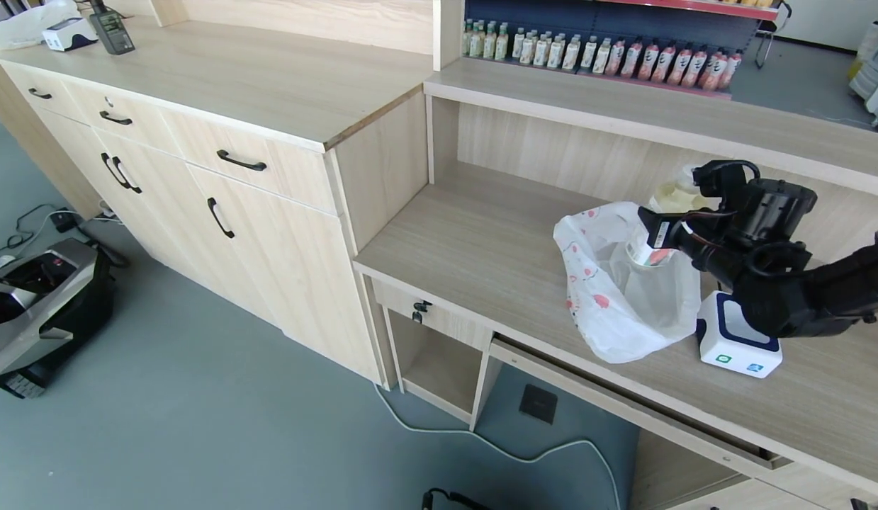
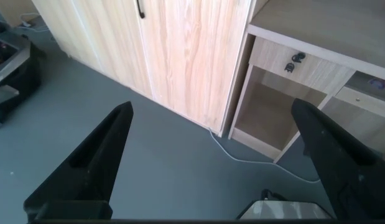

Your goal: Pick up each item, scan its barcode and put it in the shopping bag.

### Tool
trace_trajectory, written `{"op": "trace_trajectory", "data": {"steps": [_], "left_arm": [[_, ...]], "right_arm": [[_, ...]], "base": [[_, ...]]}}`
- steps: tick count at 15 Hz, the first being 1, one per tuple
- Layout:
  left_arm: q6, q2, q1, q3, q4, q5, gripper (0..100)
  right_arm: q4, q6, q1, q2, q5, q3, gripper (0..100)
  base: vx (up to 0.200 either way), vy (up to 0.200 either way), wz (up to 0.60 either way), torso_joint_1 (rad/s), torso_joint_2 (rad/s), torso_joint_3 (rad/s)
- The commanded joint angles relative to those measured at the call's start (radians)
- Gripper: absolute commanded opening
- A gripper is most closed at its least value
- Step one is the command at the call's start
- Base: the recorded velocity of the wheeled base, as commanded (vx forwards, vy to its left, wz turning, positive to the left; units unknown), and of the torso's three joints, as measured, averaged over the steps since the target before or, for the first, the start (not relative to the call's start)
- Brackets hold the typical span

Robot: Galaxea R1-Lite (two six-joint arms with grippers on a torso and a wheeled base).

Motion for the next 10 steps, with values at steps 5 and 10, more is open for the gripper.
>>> {"op": "trace_trajectory", "data": {"steps": [5,10], "left_arm": [[0.001,0.000,0.000,0.000,-0.001,0.000,100],[0.000,0.000,0.000,0.000,-0.001,0.000,100]], "right_arm": [[-0.100,-0.003,-0.013,0.189,0.036,-0.080,0],[-0.125,-0.006,-0.014,0.259,0.071,-0.137,0]], "base": [[0.000,0.000,0.00,0.000,0.00,0.000],[0.000,0.000,0.00,0.000,0.00,0.000]]}}
